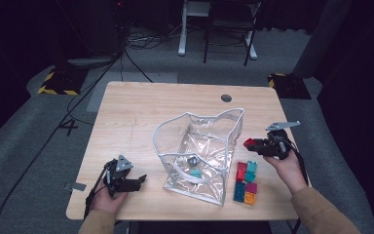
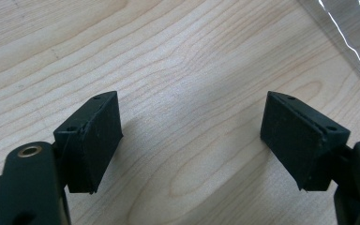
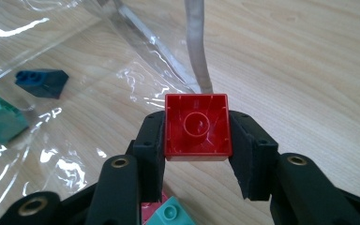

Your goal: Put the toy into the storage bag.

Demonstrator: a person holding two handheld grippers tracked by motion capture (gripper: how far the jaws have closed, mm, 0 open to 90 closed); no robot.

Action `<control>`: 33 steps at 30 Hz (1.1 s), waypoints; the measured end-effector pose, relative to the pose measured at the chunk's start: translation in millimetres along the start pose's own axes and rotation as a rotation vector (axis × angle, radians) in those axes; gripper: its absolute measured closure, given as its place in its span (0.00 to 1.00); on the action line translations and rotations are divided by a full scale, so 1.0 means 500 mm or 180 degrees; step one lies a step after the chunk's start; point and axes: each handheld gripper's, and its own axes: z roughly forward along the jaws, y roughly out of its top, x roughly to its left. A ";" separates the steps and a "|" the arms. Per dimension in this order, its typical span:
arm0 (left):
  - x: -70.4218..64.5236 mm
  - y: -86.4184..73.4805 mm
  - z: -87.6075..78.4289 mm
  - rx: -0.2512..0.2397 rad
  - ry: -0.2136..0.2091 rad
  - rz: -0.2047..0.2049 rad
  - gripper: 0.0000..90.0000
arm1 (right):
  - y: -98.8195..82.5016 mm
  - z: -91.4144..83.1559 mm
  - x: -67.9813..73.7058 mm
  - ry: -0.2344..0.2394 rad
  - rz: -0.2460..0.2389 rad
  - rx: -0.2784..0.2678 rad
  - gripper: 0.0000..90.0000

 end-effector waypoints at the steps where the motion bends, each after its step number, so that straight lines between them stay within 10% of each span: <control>1: 0.000 0.000 0.000 0.0001 0.0000 0.0000 0.24 | 0.002 -0.005 0.001 0.0004 -0.0005 -0.0012 0.65; 33: 0.000 0.000 0.000 -0.0002 0.0003 -0.0001 0.24 | 0.149 -0.165 0.094 0.0451 -0.0299 -0.0261 0.65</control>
